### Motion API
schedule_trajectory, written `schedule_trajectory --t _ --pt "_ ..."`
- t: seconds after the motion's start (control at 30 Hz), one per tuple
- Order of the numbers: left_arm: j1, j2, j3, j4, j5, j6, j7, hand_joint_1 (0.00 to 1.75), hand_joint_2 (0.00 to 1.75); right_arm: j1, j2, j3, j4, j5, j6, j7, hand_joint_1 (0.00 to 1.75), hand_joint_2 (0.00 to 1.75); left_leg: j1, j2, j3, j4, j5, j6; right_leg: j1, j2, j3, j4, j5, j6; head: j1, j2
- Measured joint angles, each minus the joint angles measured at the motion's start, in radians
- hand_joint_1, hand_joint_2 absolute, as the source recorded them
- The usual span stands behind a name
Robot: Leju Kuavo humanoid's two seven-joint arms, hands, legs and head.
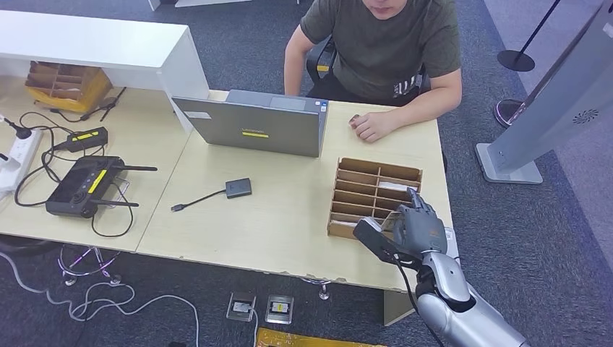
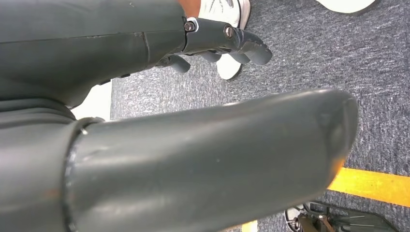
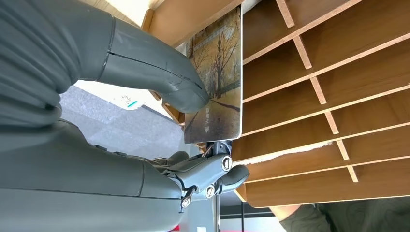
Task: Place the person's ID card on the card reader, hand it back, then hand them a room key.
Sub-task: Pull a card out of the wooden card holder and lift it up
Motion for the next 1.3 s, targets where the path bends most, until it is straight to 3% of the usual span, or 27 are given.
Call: schedule_trajectory --t 0.27,0.63,0.7,0.83,1.03,1.3 --pt "0.001 0.000 0.000 0.001 0.002 0.001 0.000 0.00 0.00 -0.002 0.000 0.000 0.005 0.017 -0.014 0.005 1.75 1.75 0.000 0.000 0.000 0.000 0.000 0.000 0.000 0.000 0.000 0.000 0.000 0.000 0.000 0.000" --pt "0.004 0.000 0.000 0.001 0.003 0.008 0.000 0.00 0.00 -0.038 -0.011 -0.002 -0.107 0.202 -0.009 0.094 1.75 1.75 0.000 0.000 0.000 0.000 0.000 0.000 0.000 0.000 0.000 0.000 0.000 0.000 0.000 0.000" --pt "0.004 0.000 0.000 0.001 0.001 0.008 0.000 0.00 0.00 -0.066 -0.021 -0.005 -0.156 0.320 0.006 0.118 1.75 1.75 0.000 0.001 0.000 0.000 0.000 0.000 0.000 0.001 0.000 0.000 0.001 0.000 0.000 0.000" --pt "0.003 0.000 0.000 0.001 -0.007 0.005 0.001 0.00 0.00 -0.184 -0.048 -0.038 -0.317 0.473 0.129 0.122 1.75 1.75 0.000 0.003 0.001 0.000 0.000 0.000 0.000 0.003 -0.001 0.000 0.001 0.000 0.000 0.000" --pt "0.000 -0.002 -0.012 0.001 -0.013 0.000 0.010 0.00 0.00 -0.304 -0.065 -0.075 -0.462 0.486 0.218 0.097 1.75 1.75 0.000 0.004 0.001 0.000 0.000 0.000 0.000 0.003 -0.001 0.000 0.001 0.000 0.000 0.000" --pt "-0.005 -0.006 -0.024 0.001 -0.009 0.003 0.010 0.00 0.00 -0.376 -0.062 -0.060 -0.465 0.458 0.159 0.086 1.75 1.75 0.000 0.004 0.000 0.000 0.000 0.000 0.000 0.003 -0.001 0.000 0.001 0.000 0.000 0.000"
